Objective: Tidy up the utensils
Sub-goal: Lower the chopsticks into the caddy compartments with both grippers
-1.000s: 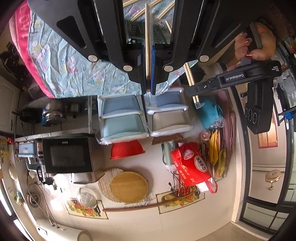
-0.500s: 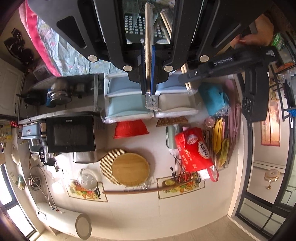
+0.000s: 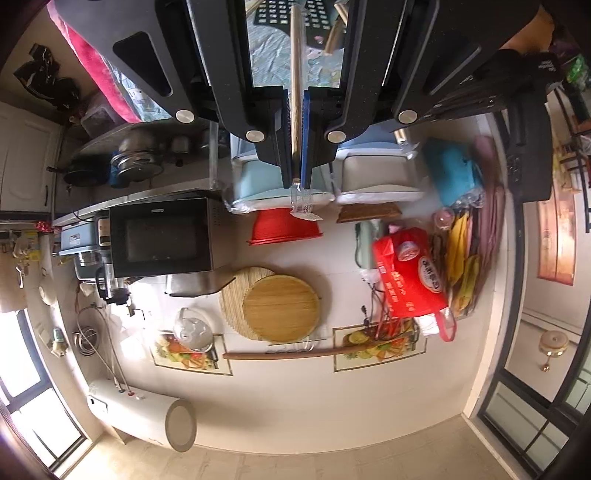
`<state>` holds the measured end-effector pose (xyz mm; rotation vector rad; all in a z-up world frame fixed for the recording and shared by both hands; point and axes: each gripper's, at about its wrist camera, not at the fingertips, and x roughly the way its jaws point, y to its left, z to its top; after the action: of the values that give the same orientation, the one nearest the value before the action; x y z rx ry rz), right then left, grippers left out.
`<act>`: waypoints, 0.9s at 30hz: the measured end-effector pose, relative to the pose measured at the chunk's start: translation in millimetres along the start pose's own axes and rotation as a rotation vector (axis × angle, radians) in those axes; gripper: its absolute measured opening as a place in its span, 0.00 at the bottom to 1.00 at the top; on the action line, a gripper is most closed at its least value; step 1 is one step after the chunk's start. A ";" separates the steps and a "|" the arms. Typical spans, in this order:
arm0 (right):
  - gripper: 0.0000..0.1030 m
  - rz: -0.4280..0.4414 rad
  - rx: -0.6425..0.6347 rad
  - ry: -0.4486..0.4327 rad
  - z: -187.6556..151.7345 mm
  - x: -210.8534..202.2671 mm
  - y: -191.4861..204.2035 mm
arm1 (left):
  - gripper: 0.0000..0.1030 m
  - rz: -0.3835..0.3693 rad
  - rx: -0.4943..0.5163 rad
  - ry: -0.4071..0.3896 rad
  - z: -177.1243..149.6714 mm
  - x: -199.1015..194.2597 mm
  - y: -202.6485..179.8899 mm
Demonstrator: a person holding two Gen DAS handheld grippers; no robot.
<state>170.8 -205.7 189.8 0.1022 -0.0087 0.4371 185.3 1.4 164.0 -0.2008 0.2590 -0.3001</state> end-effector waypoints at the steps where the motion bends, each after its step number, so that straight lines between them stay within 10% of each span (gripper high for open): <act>1: 0.05 -0.003 0.000 0.001 -1.7 2.4 -1.0 | 0.04 0.006 0.001 -0.003 -1.8 2.2 0.3; 27: 0.05 -0.057 0.025 0.059 -66.4 31.7 -8.8 | 0.04 0.048 0.039 0.043 -46.6 32.1 8.8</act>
<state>202.3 -193.6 123.8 0.1141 0.0580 0.3832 204.2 -7.8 110.7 -0.1495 0.2994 -0.2623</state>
